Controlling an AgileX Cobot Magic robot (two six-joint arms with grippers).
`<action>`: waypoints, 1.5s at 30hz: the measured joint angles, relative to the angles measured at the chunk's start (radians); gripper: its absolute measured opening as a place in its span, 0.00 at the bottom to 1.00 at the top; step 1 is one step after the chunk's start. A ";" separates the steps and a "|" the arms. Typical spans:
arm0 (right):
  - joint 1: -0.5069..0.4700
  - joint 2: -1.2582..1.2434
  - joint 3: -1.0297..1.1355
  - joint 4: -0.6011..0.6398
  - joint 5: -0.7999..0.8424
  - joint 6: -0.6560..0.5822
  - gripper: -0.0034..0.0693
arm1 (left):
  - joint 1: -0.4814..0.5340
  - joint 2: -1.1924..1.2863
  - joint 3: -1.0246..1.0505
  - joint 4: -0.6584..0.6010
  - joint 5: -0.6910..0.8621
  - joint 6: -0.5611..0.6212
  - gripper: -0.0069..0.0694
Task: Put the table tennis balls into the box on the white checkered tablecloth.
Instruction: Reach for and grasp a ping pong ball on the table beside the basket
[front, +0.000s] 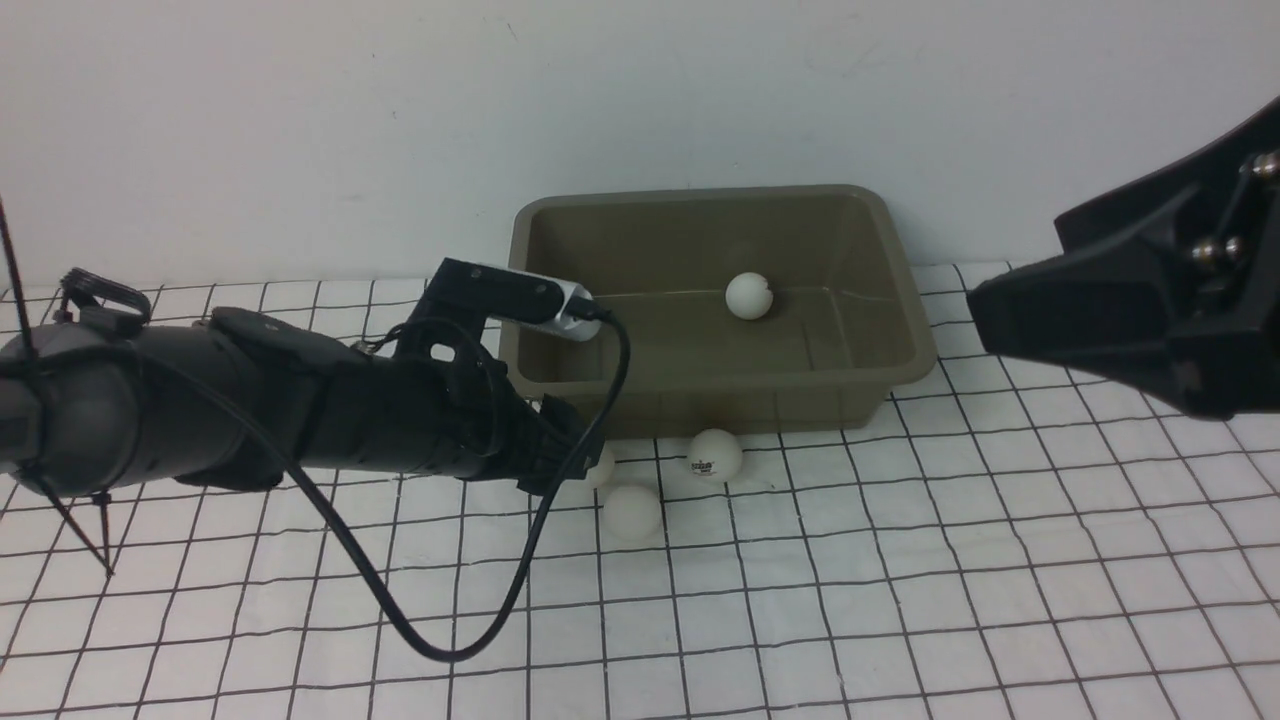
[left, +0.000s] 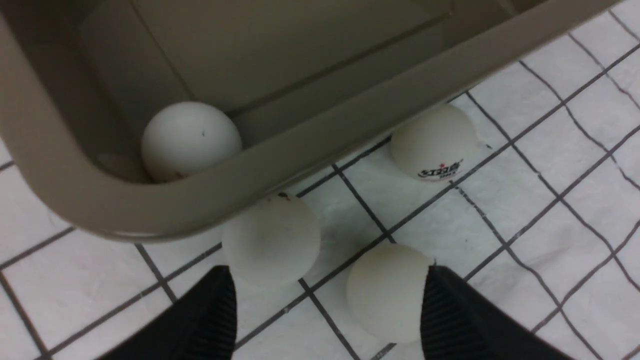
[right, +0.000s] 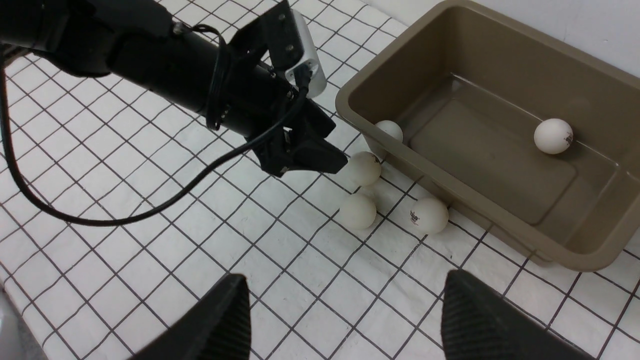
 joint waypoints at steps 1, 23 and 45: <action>0.000 0.000 0.000 0.000 0.000 0.000 0.68 | 0.000 0.011 -0.001 -0.002 0.000 0.003 0.68; 0.000 0.000 0.000 0.000 0.012 0.000 0.68 | -0.001 0.188 -0.093 -0.095 0.000 0.037 0.68; 0.000 0.000 0.000 0.004 0.019 -0.003 0.68 | -0.001 0.060 -0.067 -0.051 0.141 0.007 0.49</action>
